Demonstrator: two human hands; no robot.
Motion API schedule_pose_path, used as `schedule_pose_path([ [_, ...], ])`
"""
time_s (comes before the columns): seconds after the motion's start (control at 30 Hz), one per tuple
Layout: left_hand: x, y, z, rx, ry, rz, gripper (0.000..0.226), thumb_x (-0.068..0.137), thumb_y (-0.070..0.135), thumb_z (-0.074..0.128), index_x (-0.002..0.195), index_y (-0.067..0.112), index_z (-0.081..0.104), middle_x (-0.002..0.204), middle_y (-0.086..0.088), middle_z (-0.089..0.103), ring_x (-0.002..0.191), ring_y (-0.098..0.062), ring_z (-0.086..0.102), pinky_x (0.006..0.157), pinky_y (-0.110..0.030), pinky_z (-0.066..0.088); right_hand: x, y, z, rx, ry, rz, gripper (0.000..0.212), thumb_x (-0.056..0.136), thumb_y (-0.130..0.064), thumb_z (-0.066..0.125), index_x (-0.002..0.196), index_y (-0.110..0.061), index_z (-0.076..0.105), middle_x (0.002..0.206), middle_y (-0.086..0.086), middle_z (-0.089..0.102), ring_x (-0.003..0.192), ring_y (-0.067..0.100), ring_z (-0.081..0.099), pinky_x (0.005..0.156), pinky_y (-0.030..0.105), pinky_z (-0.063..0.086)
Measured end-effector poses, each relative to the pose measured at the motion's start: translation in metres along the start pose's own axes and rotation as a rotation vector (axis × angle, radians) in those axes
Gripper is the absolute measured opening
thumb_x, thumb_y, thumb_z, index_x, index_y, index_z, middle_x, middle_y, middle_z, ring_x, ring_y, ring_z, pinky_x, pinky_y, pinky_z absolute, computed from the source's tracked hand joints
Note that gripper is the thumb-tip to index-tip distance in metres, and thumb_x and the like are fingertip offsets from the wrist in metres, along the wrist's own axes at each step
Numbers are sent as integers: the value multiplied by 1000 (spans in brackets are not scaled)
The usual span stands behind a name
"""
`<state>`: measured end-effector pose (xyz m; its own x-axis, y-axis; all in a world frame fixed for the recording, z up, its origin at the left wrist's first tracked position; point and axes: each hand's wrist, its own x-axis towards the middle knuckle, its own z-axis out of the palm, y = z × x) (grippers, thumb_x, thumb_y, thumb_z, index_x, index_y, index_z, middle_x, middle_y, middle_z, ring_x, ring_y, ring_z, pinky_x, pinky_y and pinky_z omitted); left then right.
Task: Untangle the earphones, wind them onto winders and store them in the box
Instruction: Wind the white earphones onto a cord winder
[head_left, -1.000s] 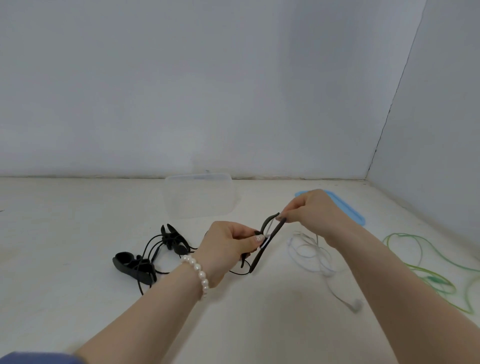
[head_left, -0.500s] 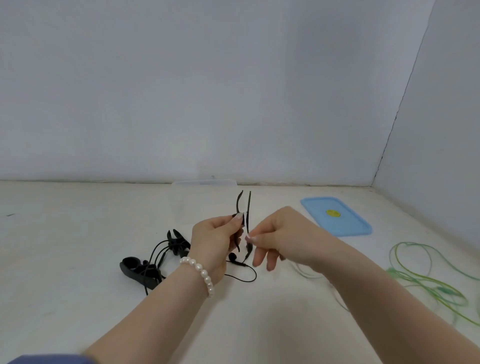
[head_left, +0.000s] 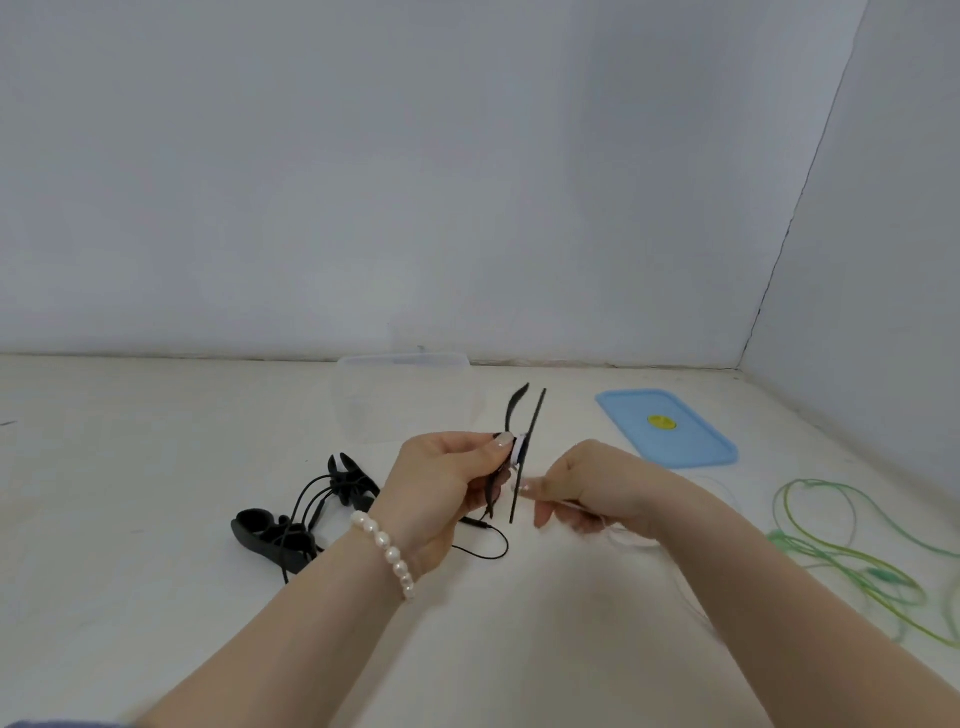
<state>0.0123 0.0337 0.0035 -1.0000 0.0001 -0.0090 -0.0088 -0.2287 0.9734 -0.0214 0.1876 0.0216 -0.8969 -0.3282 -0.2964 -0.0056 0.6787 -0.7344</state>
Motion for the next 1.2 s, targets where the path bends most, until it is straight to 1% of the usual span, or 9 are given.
schedule_pose_path([
  [0.1,-2,-3,1,126,-67,-36,14,81,10,65,86,-2,72,70,-10,61,62,-14,53,64,-23,45,-2,2,-12,17,114,-40,29,80,-33,70,59,-12,70,42,-2,44,44,13,34,47,22,27],
  [0.2,-3,-4,4,243,-78,-57,5,77,8,70,74,6,74,69,-8,64,65,-16,54,66,-26,45,-4,4,-20,-39,151,-86,20,76,-21,74,57,-17,71,42,-4,49,48,14,37,48,21,28],
  [0.3,-1,-7,4,309,-81,-71,13,74,8,72,63,14,74,63,-4,65,65,-15,55,66,-25,46,-3,5,-27,-94,210,-123,23,76,-18,74,55,-26,69,43,-9,51,45,5,41,44,14,30],
  [0.5,0,-9,1,404,-111,-93,13,74,8,73,63,13,71,57,-1,63,57,-9,55,59,-18,47,-5,8,-35,-104,187,-137,8,81,-15,69,74,-16,73,58,-1,56,55,10,45,54,18,37],
  [0.67,1,-11,0,479,-107,-64,10,75,10,74,66,14,72,52,6,62,51,-4,53,60,-17,44,-9,7,-38,-68,150,-124,12,83,-11,66,74,-15,73,50,-7,52,50,6,43,48,15,34],
  [0.87,3,-13,0,427,-74,-20,10,75,9,73,67,15,74,59,1,64,59,-10,53,67,-23,44,-2,2,-26,171,257,-81,10,82,-7,64,75,-7,71,51,1,51,45,10,40,47,21,29],
  [1.0,4,-14,2,354,50,64,8,78,11,71,71,14,73,66,-5,65,62,-12,53,62,-22,44,-4,-3,-28,312,343,-95,7,80,-6,67,78,-1,71,49,2,56,39,9,43,43,20,30],
  [1.1,5,-13,3,294,109,76,10,79,9,69,70,12,72,67,-9,63,57,-11,51,56,-18,42,-8,-9,-25,299,404,-163,9,77,-6,69,69,-7,71,46,-1,59,38,8,45,43,19,33],
  [1.2,5,-11,3,181,187,61,13,80,8,68,68,13,72,64,-7,61,61,-15,51,62,-24,43,-17,-20,-15,245,380,-259,7,74,-9,73,68,-7,72,48,-2,62,41,7,49,43,14,35],
])
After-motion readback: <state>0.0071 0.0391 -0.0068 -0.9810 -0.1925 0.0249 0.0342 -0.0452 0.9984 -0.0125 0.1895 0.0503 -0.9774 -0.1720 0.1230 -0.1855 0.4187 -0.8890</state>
